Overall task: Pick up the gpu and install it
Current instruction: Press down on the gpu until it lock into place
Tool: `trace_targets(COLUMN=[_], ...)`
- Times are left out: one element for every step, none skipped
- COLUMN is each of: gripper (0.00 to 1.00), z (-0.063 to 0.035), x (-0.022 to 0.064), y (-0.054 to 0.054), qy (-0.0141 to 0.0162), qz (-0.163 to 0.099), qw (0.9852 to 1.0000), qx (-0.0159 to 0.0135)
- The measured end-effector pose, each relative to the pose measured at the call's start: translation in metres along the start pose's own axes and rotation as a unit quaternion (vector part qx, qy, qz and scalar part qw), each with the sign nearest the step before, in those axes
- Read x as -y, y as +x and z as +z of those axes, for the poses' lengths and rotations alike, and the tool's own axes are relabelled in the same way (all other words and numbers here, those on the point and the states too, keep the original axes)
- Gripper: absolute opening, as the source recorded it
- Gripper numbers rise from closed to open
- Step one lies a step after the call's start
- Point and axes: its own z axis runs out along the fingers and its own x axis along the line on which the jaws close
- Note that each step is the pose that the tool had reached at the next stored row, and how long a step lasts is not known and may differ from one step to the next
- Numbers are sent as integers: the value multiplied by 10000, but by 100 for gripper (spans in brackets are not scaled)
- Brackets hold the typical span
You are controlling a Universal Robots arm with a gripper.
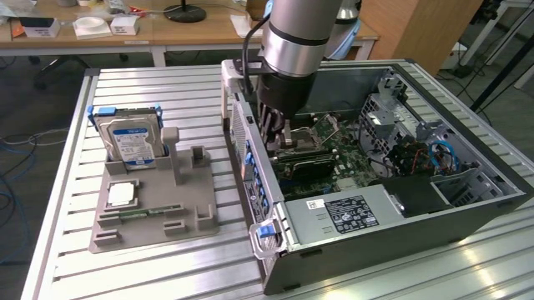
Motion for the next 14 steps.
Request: trace_targets(gripper=[11, 11, 11, 11, 11, 11, 11, 11, 11, 11, 11, 11, 11, 11], z=[10, 18, 24, 26, 28, 30, 30, 30, 30, 30, 34, 33, 29, 24], x=[0, 0, 1, 1, 1, 2, 4, 8, 16, 26, 37, 42, 48, 58], y=[1, 2, 2, 2, 3, 3, 3, 3, 2, 2, 1, 1, 2, 2], qy=[0, -1, -2, -2, -1, 0, 0, -1, -1, 1, 3, 0, -4, -6], qz=[0, 1, 1, 1, 1, 1, 1, 1, 1, 0, -1, 0, 1, 2], qw=[10000, 10000, 10000, 10000, 10000, 10000, 10000, 10000, 10000, 10000, 10000, 10000, 10000, 10000], qx=[0, -1, -2, -1, -1, 1, 2, 3, 3, 6, 11, 11, 7, 3])
